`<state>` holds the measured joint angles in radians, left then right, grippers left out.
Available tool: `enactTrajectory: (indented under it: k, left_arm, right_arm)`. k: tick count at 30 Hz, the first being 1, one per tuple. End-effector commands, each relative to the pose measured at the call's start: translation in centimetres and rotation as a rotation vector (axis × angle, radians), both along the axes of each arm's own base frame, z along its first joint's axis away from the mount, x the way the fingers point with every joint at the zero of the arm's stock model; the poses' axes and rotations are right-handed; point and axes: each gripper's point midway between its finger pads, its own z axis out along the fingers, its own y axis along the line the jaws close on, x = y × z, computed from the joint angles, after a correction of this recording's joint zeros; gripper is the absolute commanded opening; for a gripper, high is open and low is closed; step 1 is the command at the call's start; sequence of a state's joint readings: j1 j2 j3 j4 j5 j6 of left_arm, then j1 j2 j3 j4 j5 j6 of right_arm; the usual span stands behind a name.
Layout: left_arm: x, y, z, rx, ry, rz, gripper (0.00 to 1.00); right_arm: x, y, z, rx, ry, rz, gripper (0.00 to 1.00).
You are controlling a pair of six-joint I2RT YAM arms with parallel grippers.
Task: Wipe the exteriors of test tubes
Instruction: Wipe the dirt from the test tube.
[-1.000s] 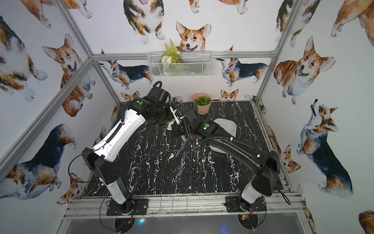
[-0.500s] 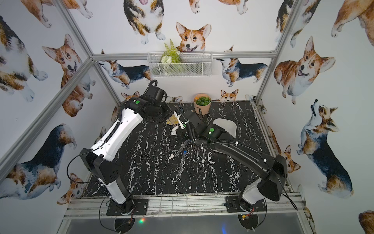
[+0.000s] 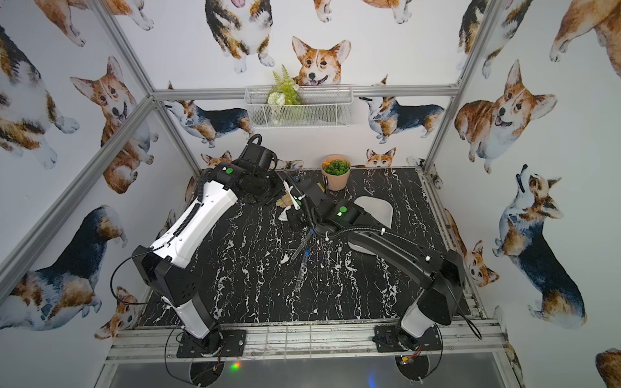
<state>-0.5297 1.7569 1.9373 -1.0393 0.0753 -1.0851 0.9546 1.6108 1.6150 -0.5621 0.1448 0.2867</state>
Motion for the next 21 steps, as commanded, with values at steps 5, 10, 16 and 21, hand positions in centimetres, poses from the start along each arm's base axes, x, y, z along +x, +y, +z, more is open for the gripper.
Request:
enactTrajectory:
  k: [5, 10, 16, 21]
  left_arm:
    - [-0.1, -0.3, 0.3, -0.009, -0.004, 0.006, 0.1]
    - [0.5, -0.2, 0.7, -0.01, -0.016, 0.007, 0.1]
    - [1.0, 0.0, 0.7, -0.006, -0.021, 0.003, 0.1]
    - [0.7, 0.0, 0.4, -0.003, -0.011, -0.002, 0.1]
  right_arm:
    - [1.8, 2.2, 1.7, 0.033, -0.006, 0.018, 0.0]
    - [-0.2, -0.2, 0.3, 0.018, 0.028, 0.011, 0.0]
    - [-3.0, -4.1, -3.0, -0.041, 0.079, 0.004, 0.0]
    - [-3.4, -5.2, -3.0, -0.038, 0.073, -0.017, 0.0]
